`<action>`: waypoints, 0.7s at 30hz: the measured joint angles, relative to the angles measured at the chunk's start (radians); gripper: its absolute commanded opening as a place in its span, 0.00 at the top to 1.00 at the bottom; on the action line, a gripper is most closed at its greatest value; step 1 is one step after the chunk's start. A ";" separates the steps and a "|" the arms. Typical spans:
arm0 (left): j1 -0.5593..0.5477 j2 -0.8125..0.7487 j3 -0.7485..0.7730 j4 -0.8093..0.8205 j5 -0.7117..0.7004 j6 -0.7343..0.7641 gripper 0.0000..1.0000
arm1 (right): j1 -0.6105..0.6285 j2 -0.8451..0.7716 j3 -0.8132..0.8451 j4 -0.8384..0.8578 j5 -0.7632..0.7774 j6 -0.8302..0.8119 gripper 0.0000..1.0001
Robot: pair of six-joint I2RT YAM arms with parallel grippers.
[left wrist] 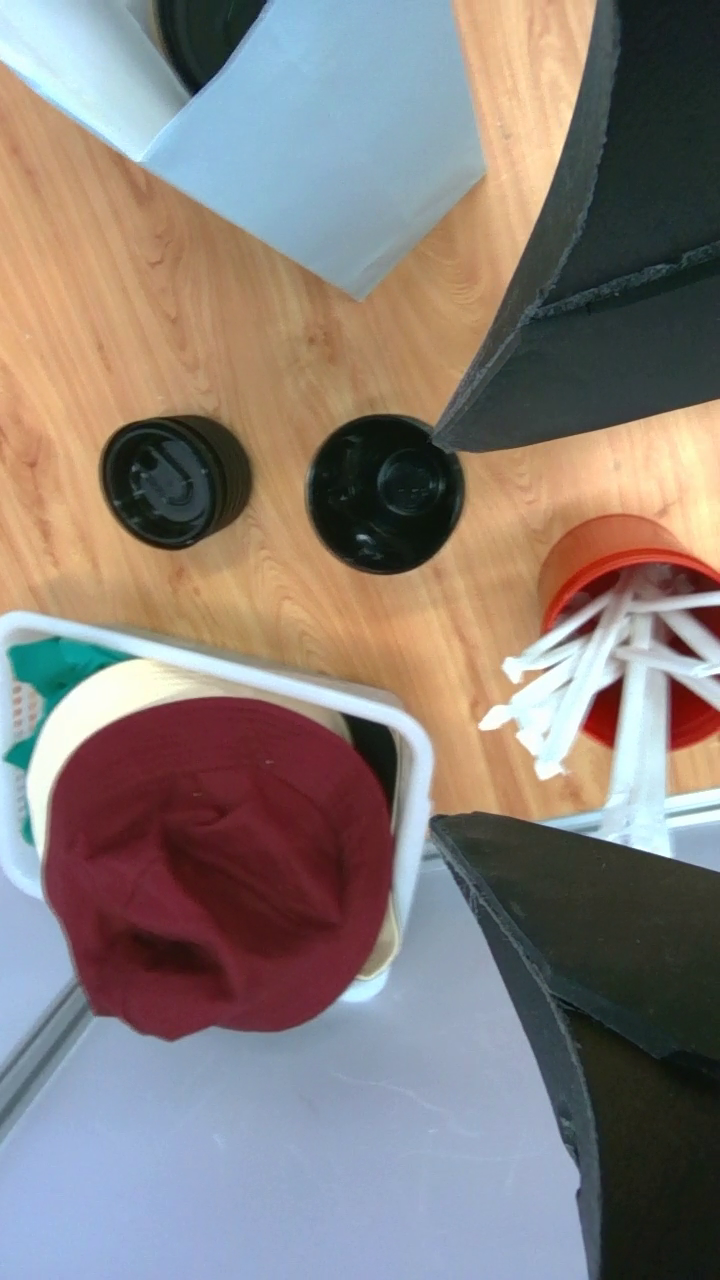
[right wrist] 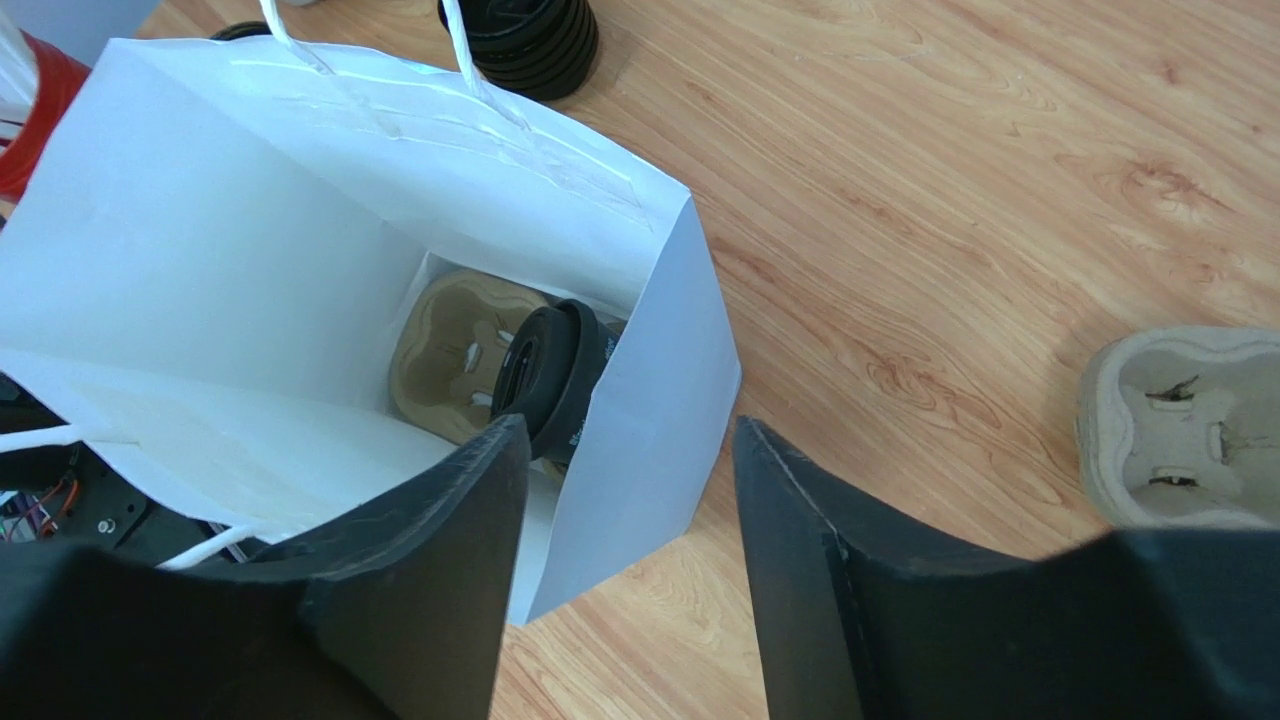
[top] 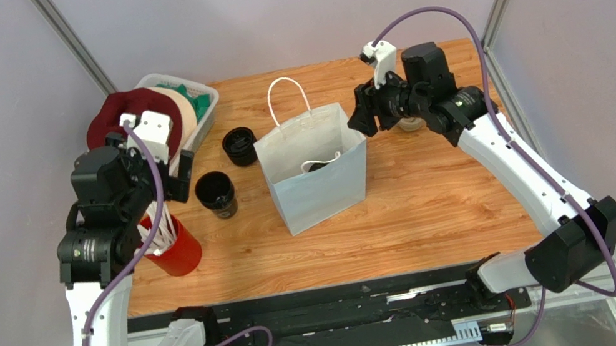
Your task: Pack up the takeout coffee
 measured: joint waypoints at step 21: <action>0.084 -0.145 -0.159 -0.087 -0.045 -0.021 0.01 | 0.134 0.042 0.014 -0.009 0.262 -0.026 1.00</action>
